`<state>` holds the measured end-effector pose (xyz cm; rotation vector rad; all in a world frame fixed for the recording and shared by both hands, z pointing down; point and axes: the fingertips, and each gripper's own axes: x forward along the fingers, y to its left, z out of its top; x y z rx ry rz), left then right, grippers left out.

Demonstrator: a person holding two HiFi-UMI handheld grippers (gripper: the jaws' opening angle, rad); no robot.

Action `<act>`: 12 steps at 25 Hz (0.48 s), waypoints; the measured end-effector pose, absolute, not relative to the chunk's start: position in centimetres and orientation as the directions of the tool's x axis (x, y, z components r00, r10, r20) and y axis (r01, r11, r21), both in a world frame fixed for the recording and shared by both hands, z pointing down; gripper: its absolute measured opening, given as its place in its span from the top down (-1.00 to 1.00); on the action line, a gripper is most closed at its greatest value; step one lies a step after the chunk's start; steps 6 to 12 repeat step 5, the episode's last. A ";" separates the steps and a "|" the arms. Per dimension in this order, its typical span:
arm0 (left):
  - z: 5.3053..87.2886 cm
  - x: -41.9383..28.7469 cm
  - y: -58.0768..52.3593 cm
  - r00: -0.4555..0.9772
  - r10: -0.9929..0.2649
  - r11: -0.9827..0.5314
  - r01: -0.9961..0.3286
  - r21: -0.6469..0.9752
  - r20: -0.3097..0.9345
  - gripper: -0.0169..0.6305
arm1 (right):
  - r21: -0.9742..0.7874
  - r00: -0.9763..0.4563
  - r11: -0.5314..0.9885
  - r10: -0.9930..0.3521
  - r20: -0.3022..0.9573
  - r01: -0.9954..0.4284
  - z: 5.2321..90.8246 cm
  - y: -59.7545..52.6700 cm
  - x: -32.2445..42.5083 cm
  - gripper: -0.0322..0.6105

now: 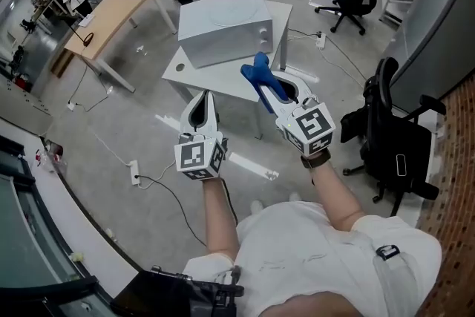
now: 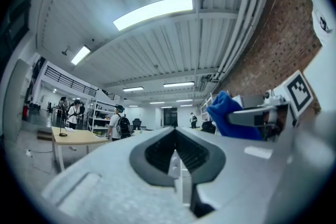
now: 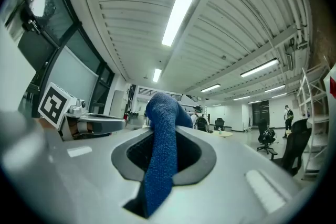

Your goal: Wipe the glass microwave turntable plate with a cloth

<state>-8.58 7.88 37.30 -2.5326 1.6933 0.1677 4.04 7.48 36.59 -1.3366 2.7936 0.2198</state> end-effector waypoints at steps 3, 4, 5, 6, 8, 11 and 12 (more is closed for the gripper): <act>37.5 -7.8 7.5 0.393 -0.909 -0.396 -0.918 -0.006 -0.136 0.94 | 0.121 -0.619 0.609 -0.780 -0.087 -0.784 36.6 7.2 4.6 0.70; 37.5 -7.5 7.4 0.397 -0.908 -0.400 -0.916 -0.005 -0.136 0.94 | 0.126 -0.617 0.606 -0.782 -0.082 -0.785 36.6 7.1 4.7 0.70; 37.4 -7.3 7.3 0.401 -0.906 -0.404 -0.915 -0.004 -0.137 0.94 | 0.130 -0.615 0.604 -0.785 -0.076 -0.786 36.6 7.0 4.7 0.70; 37.4 -7.3 7.3 0.401 -0.906 -0.404 -0.915 -0.004 -0.137 0.94 | 0.130 -0.615 0.604 -0.785 -0.076 -0.786 36.6 7.0 4.7 0.70; 37.4 -7.3 7.3 0.401 -0.906 -0.404 -0.915 -0.004 -0.137 0.94 | 0.130 -0.615 0.604 -0.785 -0.076 -0.786 36.6 7.0 4.7 0.70; 37.4 -7.3 7.3 0.401 -0.906 -0.404 -0.915 -0.004 -0.137 0.94 | 0.130 -0.615 0.604 -0.785 -0.076 -0.786 36.6 7.0 4.7 0.70; 37.4 -7.3 7.3 0.401 -0.906 -0.404 -0.915 -0.004 -0.137 0.94 | 0.130 -0.615 0.604 -0.785 -0.076 -0.786 36.6 7.0 4.7 0.70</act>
